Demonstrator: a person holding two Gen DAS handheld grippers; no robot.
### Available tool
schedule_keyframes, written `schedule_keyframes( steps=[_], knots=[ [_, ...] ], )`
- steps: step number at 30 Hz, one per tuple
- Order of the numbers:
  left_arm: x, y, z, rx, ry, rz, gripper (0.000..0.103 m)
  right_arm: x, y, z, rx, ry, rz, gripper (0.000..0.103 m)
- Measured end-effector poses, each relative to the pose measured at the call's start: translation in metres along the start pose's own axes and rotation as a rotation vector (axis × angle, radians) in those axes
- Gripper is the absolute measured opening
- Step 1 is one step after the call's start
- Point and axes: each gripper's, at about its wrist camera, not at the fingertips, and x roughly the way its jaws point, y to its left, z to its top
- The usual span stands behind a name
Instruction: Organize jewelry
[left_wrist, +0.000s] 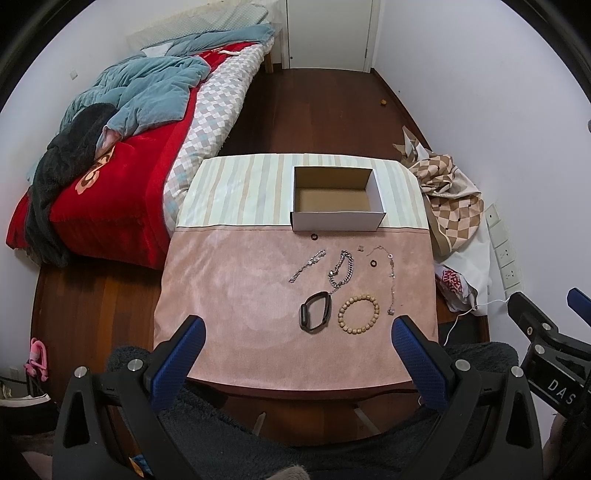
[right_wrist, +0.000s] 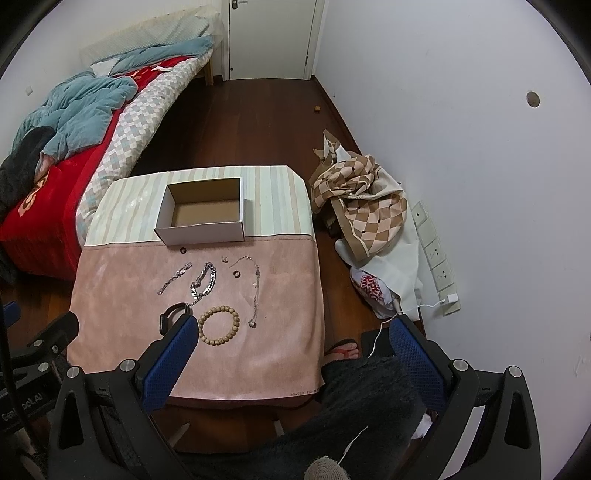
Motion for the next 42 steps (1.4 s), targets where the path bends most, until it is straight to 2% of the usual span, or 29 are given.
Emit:
schedule_keyframes(
  steps=[30,33,37,39,42],
  knots=[
    [0.003,0.001,0.001,-0.012,-0.012,0.009,0.103,-0.009,0.000,0.001,0.013,-0.025,0.007,0.103],
    [0.018,0.004,0.005,-0.021,-0.028,0.044,0.103,0.003,0.000,0.001,0.036,-0.015,0.017,0.103],
    [0.057,0.011,0.010,-0.012,-0.021,0.125,0.103,0.049,0.007,-0.001,0.061,0.031,0.047,0.103],
    [0.082,0.013,0.010,-0.005,0.012,0.149,0.103,0.081,0.013,-0.004,0.069,0.074,0.068,0.103],
    [0.124,0.018,0.007,0.009,0.075,0.174,0.103,0.141,0.024,-0.012,0.078,0.167,0.114,0.095]
  ],
)
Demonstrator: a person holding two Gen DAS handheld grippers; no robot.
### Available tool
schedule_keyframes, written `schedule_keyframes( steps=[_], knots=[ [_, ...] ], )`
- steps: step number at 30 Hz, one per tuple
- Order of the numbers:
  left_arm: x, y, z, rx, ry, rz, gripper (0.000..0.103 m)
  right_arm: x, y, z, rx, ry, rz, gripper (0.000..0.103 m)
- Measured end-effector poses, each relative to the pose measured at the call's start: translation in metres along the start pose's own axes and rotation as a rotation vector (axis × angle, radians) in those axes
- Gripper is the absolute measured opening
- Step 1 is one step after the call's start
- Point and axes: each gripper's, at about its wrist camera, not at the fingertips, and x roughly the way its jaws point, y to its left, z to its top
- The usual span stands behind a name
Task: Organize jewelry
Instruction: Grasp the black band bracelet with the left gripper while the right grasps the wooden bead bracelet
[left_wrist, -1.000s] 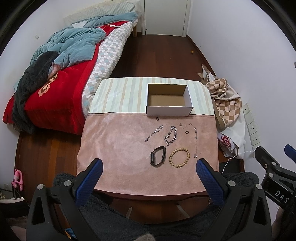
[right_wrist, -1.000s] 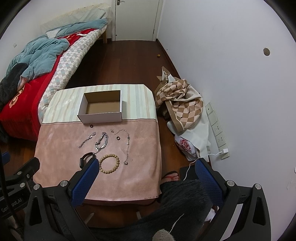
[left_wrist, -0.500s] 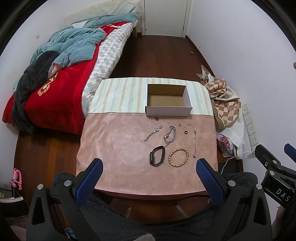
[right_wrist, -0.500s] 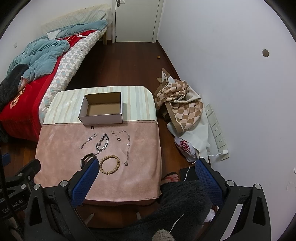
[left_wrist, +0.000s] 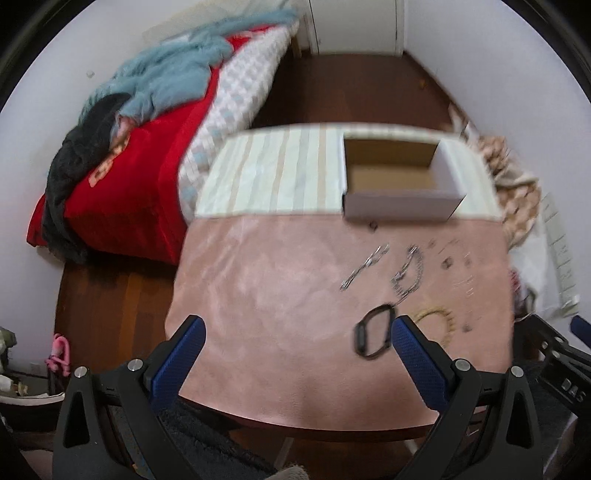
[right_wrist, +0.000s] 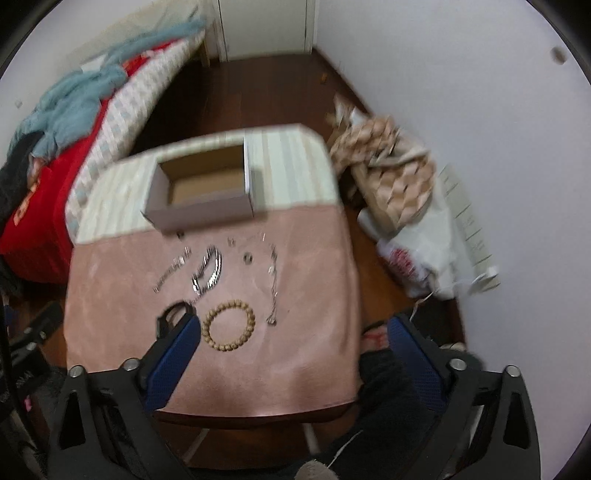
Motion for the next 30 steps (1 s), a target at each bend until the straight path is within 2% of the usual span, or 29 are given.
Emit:
schedule_keyframes(
  steps=[4,8,12,15,17,18,21,23,24,25,26,27,29,30],
  knots=[
    [0.048,-0.009,-0.005,0.032,0.070,0.008,0.103,0.075,0.002,-0.006,0.023,0.116,0.066,0.076],
    [0.084,-0.016,-0.010,0.050,0.122,-0.009,0.102,0.129,0.014,-0.015,-0.010,0.168,0.073,0.060],
    [0.115,-0.021,-0.012,0.045,0.190,-0.072,0.100,0.155,0.029,-0.018,-0.057,0.186,0.072,0.053],
    [0.133,-0.025,-0.013,0.036,0.234,-0.118,0.086,0.161,0.038,-0.019,-0.099,0.187,0.063,0.052],
    [0.143,-0.028,-0.015,0.039,0.264,-0.136,0.073,0.165,0.043,-0.019,-0.121,0.185,0.051,0.051],
    [0.147,-0.029,-0.015,0.040,0.271,-0.145,0.070,0.167,0.046,-0.017,-0.131,0.189,0.048,0.050],
    [0.155,-0.032,-0.017,0.042,0.283,-0.155,0.052,0.170,0.048,-0.015,-0.144,0.195,0.054,0.044],
    [0.154,-0.030,-0.016,0.039,0.264,-0.164,0.032,0.172,0.050,-0.014,-0.156,0.197,0.048,0.043],
    [0.153,-0.030,-0.015,0.043,0.257,-0.166,0.027,0.172,0.051,-0.013,-0.164,0.197,0.045,0.042],
    [0.151,-0.029,-0.014,0.048,0.252,-0.167,0.015,0.172,0.052,-0.013,-0.169,0.195,0.043,0.041],
    [0.150,-0.027,-0.013,0.046,0.250,-0.161,0.010,0.172,0.053,-0.013,-0.176,0.193,0.038,0.038],
    [0.150,-0.022,-0.012,0.042,0.245,-0.153,0.010,0.172,0.053,-0.013,-0.180,0.192,0.034,0.036],
    [0.149,-0.013,-0.012,0.040,0.233,-0.137,0.010,0.171,0.054,-0.013,-0.184,0.188,0.035,0.015],
    [0.148,-0.008,-0.013,0.040,0.225,-0.126,0.010,0.170,0.055,-0.013,-0.180,0.190,0.044,0.011]
  ],
)
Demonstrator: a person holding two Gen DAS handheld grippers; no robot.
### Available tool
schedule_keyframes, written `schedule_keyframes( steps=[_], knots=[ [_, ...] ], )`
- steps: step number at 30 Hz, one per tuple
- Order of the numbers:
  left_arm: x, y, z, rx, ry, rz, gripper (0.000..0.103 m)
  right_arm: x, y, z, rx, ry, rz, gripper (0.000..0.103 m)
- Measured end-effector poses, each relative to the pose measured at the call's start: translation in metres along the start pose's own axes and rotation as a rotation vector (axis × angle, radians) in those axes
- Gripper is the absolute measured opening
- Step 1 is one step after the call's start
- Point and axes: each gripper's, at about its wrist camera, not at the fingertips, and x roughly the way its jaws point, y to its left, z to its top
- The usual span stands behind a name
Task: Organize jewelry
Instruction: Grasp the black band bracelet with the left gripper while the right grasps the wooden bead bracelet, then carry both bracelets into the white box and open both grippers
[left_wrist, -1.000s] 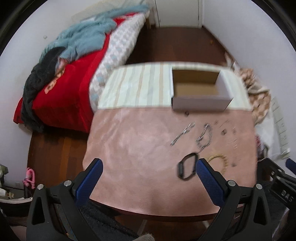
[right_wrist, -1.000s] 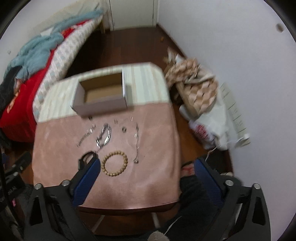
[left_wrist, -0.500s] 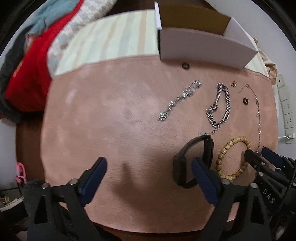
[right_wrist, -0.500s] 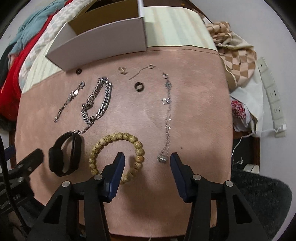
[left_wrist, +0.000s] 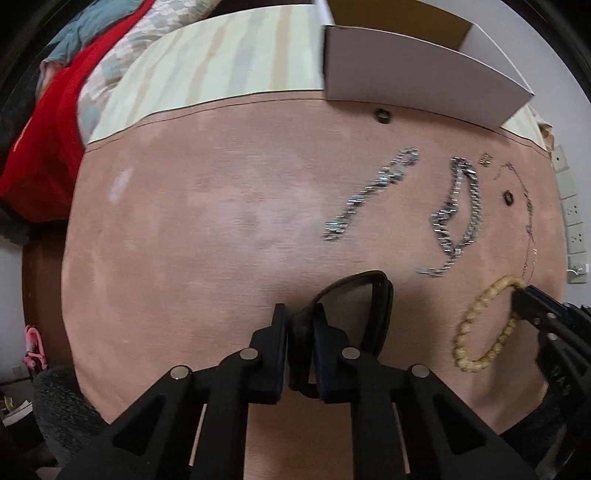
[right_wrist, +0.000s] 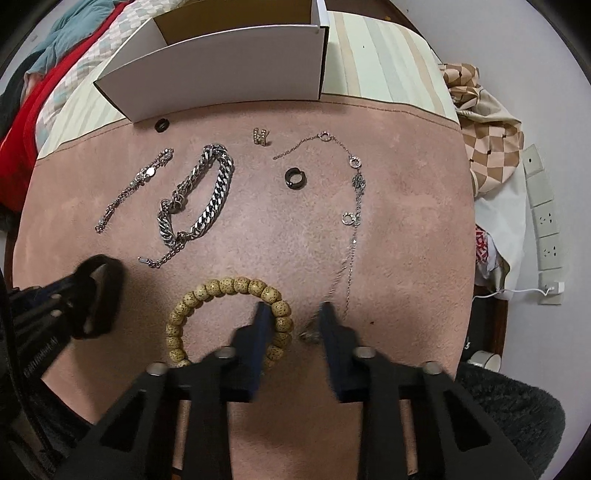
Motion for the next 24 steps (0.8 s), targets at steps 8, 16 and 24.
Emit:
schedule_keyframes(
  steps=[8,16,24],
  knots=[
    [0.000,0.004,0.000,0.010,-0.034,0.022,0.010,0.000,0.014,0.000,-0.038,-0.023,-0.038,0.012],
    [-0.010,0.000,-0.004,0.001,-0.047,0.015,0.010,-0.002,0.013,-0.003,-0.009,-0.024,-0.025,0.010],
    [-0.020,0.007,-0.007,-0.009,-0.052,0.000,0.010,-0.029,-0.016,-0.004,0.044,-0.056,0.171,0.042]
  ],
)
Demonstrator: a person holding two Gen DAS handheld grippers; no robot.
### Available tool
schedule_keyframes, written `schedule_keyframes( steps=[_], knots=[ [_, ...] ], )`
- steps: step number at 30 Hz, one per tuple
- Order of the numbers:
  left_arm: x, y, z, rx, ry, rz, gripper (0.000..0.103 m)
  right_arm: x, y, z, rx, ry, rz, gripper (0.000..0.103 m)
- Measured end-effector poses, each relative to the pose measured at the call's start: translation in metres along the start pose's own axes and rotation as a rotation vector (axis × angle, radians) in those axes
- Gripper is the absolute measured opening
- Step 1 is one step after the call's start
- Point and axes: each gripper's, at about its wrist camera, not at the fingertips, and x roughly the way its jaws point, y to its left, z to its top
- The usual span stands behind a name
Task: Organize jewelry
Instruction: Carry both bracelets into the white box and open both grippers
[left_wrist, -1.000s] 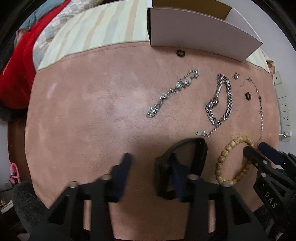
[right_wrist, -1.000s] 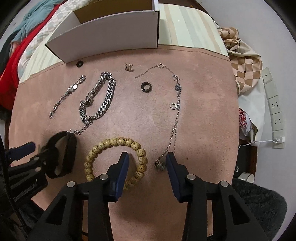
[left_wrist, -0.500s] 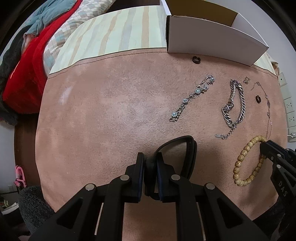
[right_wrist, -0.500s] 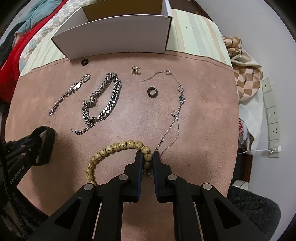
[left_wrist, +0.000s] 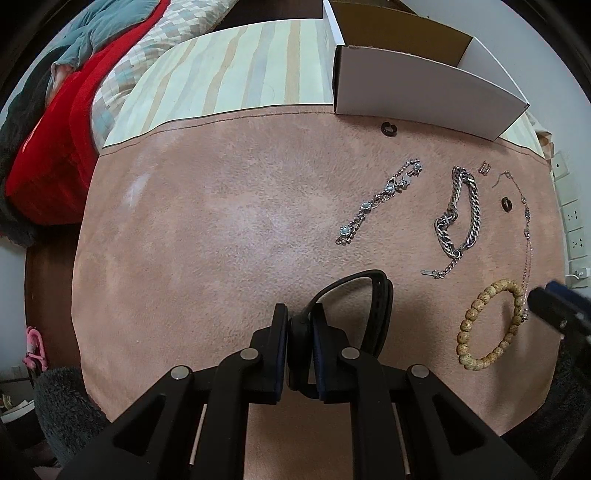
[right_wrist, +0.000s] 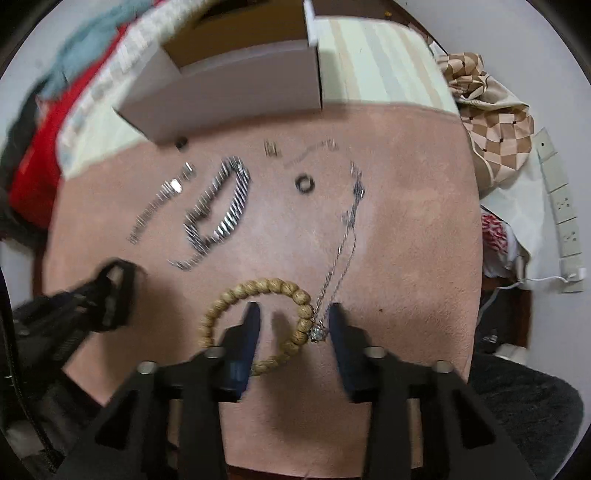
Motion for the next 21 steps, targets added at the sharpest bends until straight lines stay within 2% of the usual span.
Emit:
schedule_keyframes(
  steps=[4,6,8,10,11,12,13,14,18,21],
  knots=[
    [-0.008,-0.001,-0.003,-0.002,0.002,-0.006,0.010,0.003,0.020,0.010,-0.183,-0.008,-0.035,0.042],
    [-0.007,-0.005,0.000,0.000,0.000,-0.007,0.010,0.016,0.034,0.012,-0.315,0.036,-0.092,0.042],
    [-0.004,-0.007,0.001,0.001,0.000,-0.010,0.010,0.031,0.043,0.010,-0.404,0.091,-0.114,0.041],
    [-0.006,-0.008,0.000,0.000,0.002,-0.014,0.010,0.042,0.050,0.006,-0.458,0.126,-0.144,0.042],
    [-0.004,-0.010,0.001,-0.001,0.003,-0.015,0.010,0.040,0.052,0.007,-0.466,0.114,-0.134,0.037],
    [-0.003,-0.009,0.001,-0.002,0.004,-0.017,0.010,0.040,0.054,0.007,-0.460,0.110,-0.123,0.033],
    [-0.003,-0.008,0.000,-0.003,0.005,-0.017,0.010,0.039,0.054,0.008,-0.448,0.106,-0.126,0.014],
    [-0.002,-0.008,0.001,-0.003,0.006,-0.019,0.010,0.038,0.053,0.009,-0.426,0.106,-0.116,0.010],
    [-0.010,-0.007,0.002,-0.008,-0.005,-0.023,0.010,0.029,0.039,0.014,-0.272,0.097,-0.009,0.009],
    [-0.019,-0.003,0.005,-0.016,-0.021,-0.036,0.010,0.009,0.027,0.019,-0.172,0.051,0.056,0.009]
  ],
)
